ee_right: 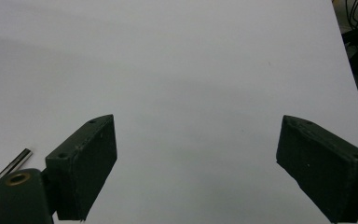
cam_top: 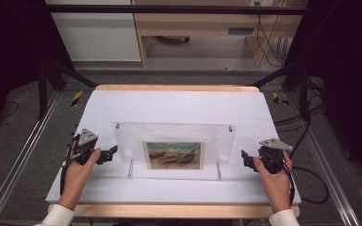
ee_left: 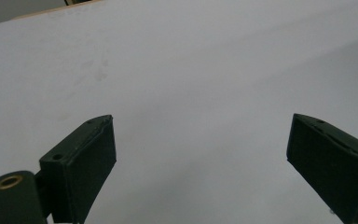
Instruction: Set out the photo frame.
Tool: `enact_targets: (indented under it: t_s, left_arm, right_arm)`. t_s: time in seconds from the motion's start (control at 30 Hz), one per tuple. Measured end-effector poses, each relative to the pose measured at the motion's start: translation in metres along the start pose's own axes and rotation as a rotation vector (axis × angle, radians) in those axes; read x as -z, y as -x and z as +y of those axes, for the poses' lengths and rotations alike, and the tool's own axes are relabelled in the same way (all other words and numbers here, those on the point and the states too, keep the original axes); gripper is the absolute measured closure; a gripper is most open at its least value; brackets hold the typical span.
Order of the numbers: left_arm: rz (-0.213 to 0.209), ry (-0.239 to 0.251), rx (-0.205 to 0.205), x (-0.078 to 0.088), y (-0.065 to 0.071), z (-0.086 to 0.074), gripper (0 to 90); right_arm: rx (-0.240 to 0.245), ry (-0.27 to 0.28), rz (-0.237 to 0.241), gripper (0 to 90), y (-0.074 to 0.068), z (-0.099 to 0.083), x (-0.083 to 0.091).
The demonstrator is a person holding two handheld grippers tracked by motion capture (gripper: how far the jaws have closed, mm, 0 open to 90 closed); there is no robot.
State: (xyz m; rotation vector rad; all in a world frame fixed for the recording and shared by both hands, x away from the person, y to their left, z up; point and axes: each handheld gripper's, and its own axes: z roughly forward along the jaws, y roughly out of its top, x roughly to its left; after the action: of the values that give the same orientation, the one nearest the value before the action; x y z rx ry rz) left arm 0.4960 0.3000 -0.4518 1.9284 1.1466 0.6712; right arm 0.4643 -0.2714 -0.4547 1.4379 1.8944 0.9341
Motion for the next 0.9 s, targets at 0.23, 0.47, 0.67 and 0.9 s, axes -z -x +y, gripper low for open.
enact_targets:
  t_s: [0.23,0.47,0.67,0.9]
  left_arm:
    - [0.000,0.011,0.018,-0.008,0.000,0.002,7.6]
    - [0.005,-0.003,0.018,-0.011,-0.004,0.000,7.6]
    - [0.008,-0.014,0.033,-0.012,-0.008,-0.004,7.6]
    - [0.008,-0.026,0.059,-0.012,-0.014,-0.008,7.6]
  right_arm:
    - [-0.015,-0.003,-0.001,12.4,-0.002,0.002,-0.007]
    - [-0.040,-0.007,0.006,12.4,-0.003,0.003,-0.016]
    - [-0.053,-0.015,0.002,12.4,-0.003,0.004,-0.021]
    - [-0.098,-0.016,0.006,12.4,-0.002,0.006,-0.032]
